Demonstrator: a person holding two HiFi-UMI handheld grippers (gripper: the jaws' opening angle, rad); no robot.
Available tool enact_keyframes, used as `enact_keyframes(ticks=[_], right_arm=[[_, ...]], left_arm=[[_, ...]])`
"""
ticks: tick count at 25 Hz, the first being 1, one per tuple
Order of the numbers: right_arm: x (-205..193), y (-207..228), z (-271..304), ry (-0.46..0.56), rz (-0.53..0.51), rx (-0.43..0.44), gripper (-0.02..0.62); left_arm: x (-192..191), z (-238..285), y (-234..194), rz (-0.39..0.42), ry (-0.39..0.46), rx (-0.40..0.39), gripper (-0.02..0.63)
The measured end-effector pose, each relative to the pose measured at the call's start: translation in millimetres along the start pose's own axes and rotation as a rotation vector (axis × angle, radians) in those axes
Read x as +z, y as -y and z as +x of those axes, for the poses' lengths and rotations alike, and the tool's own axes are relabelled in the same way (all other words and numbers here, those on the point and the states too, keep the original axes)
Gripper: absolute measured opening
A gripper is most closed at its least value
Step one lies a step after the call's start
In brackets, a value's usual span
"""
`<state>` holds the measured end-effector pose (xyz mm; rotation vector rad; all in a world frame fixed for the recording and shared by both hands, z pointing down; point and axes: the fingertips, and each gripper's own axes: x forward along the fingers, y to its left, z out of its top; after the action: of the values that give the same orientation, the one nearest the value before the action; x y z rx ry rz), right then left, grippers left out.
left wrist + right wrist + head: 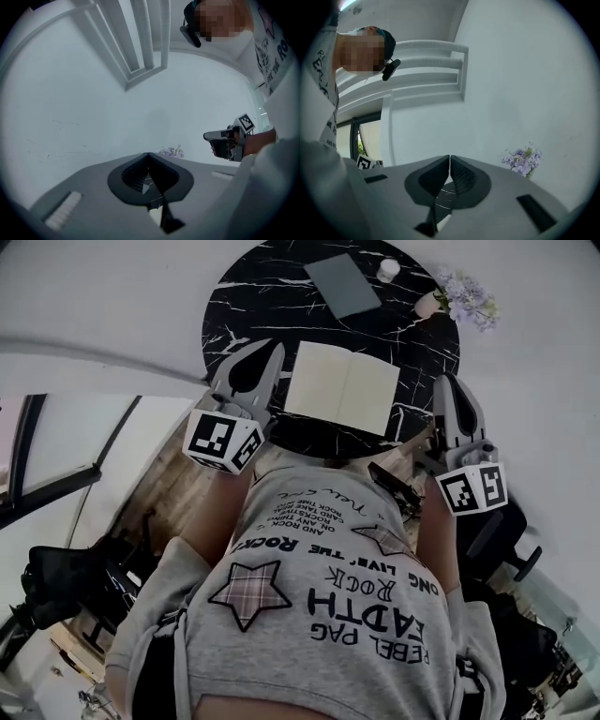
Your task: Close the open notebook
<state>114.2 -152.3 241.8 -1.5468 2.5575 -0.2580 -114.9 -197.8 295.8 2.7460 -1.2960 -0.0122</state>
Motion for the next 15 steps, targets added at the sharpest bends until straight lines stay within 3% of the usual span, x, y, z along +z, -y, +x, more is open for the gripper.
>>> enact_keyframes(ticks=[5, 15], right_arm=[[-1, -2, 13, 0.007, -0.001, -0.004, 0.014], [0, 10, 12, -0.015, 0.007, 0.036, 0.014]], left_arm=[[-2, 6, -15, 0.015, -0.016, -0.006, 0.009], [-12, -2, -11, -0.021, -0.033, 0.069, 0.009]])
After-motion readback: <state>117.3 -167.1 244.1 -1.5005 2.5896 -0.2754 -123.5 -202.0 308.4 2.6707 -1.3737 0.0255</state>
